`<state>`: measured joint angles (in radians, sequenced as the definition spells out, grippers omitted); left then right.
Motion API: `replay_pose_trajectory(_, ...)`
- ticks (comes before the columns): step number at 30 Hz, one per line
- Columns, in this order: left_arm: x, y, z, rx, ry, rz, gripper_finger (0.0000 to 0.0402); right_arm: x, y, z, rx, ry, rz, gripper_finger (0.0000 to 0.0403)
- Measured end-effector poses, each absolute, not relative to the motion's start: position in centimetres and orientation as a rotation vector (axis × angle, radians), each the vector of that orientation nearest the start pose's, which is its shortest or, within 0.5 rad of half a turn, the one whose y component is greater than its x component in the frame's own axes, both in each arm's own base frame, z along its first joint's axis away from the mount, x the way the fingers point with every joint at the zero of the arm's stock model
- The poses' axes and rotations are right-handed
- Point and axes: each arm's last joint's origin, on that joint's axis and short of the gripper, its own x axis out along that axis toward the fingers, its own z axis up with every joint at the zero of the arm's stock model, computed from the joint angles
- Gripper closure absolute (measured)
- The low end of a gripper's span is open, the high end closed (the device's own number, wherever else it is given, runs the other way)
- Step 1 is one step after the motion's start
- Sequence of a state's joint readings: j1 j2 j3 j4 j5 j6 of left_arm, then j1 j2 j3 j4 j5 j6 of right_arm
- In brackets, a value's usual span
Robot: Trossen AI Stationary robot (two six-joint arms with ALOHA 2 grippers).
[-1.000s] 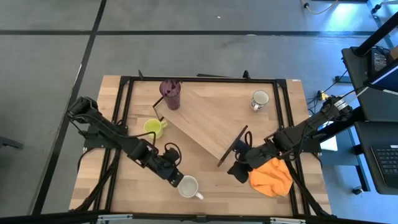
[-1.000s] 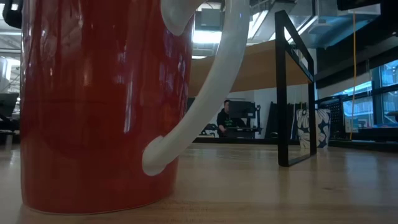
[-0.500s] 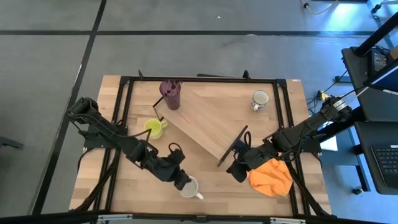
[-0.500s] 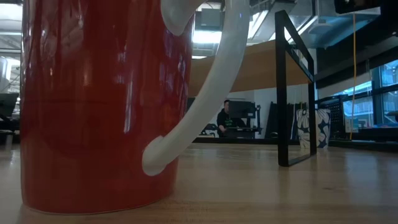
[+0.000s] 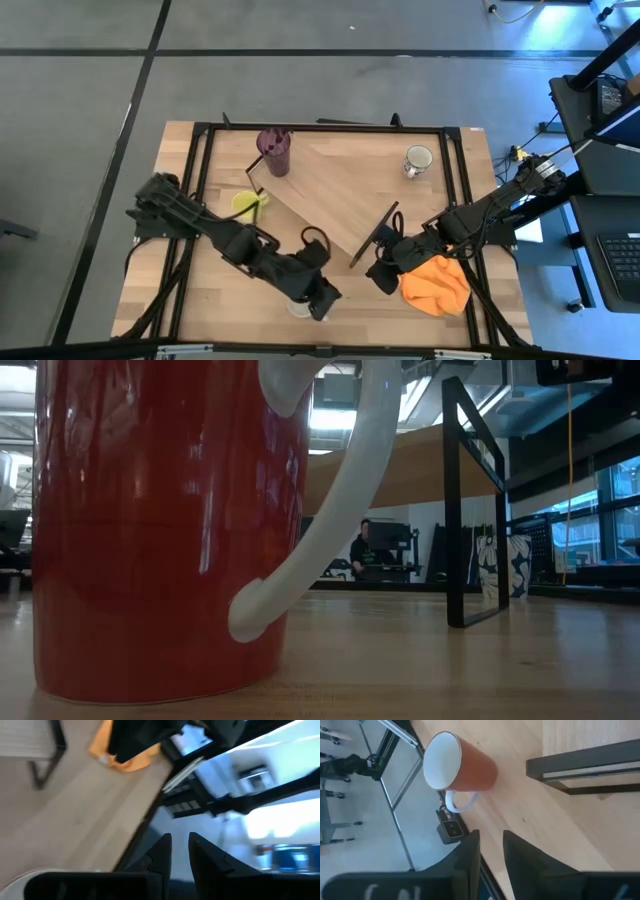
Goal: Stack small to large cups/mugs on shelf
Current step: Put the orange mug on the shelf
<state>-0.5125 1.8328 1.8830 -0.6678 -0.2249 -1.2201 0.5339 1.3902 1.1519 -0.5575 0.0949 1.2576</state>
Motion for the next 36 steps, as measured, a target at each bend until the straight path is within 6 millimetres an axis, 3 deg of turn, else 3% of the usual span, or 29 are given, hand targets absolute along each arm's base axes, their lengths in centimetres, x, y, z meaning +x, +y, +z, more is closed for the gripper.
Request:
replay_pose_trajectory(6, 35.5, -19.8, 38.4, -0.891, 0.829, 0.345, 0.0342, 25.3, 14.7, 29.5, 0.821, 0.903, -0.053, 0.0317)
replay_pose_trajectory(16, 37.1, -21.6, 32.3, -0.947, 1.080, 0.598, 0.0342, 25.1, 14.7, 29.5, 0.665, 0.915, 0.047, 0.0317)
replay_pose_trajectory(20, 36.6, -21.9, 32.5, -0.975, 1.075, 0.628, 0.0342, 25.0, 14.6, 29.7, 0.645, 0.907, 0.061, 0.0317)
replay_pose_trajectory(27, 33.4, -22.6, 32.7, -0.971, 1.251, 0.786, 0.0342, 24.9, 14.5, 29.6, 0.629, 0.919, 0.049, 0.0317)
replay_pose_trajectory(32, 33.1, -23.6, 34.8, -1.046, 1.148, 0.711, 0.0342, 24.7, 14.3, 29.4, 0.616, 0.942, 0.030, 0.0317)
replay_pose_trajectory(36, 33.0, -23.4, 34.2, -1.006, 1.149, 0.769, 0.0342, 24.7, 14.3, 29.4, 0.613, 0.946, 0.026, 0.0317)
